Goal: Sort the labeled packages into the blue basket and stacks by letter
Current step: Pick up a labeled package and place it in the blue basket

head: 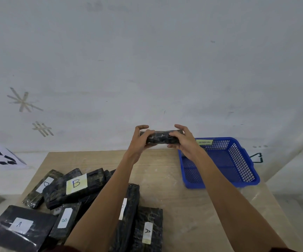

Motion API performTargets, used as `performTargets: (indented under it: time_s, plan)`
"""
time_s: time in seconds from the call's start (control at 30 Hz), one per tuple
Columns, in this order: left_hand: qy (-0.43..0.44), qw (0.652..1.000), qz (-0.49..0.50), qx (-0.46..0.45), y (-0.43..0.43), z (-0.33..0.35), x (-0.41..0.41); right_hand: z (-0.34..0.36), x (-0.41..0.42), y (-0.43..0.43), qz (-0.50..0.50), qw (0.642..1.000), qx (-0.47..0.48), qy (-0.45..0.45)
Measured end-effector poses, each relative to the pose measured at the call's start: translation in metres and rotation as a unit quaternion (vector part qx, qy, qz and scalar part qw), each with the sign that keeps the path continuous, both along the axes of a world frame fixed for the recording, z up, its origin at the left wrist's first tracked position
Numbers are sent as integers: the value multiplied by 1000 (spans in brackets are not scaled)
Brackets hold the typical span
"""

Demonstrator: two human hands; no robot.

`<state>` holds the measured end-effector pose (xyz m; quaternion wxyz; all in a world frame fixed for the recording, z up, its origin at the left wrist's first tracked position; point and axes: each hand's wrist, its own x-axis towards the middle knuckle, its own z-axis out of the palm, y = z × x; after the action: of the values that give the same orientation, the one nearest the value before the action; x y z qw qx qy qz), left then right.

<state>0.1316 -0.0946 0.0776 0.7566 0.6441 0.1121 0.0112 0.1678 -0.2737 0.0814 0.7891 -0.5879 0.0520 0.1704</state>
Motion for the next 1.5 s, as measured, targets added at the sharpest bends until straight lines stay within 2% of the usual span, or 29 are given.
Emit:
performTargets:
  time_s: [0.1,0.33,0.53,0.73,1.13,1.5]
  plan:
    - [27,999,-9,-25,-1,2,-2,0,1,-3,-3,999,-15,-31]
    - [10,1000,8,19,-2,4,0,-3,-5,-6,-3,998,-44,-39]
    - [24,1000,6,10,-4,4,-1,-1,-5,-5,-41,995,-50,-76]
    - [18,999,7,26,-5,6,2,-6,-6,-3,-55,993,-79,-73]
    - [42,999,-10,-10,1,6,1,-3,-1,-4,-35,994,-79,-70]
    - [-24,997,-35,58,6,5,1,3,3,-8,28,996,-66,44]
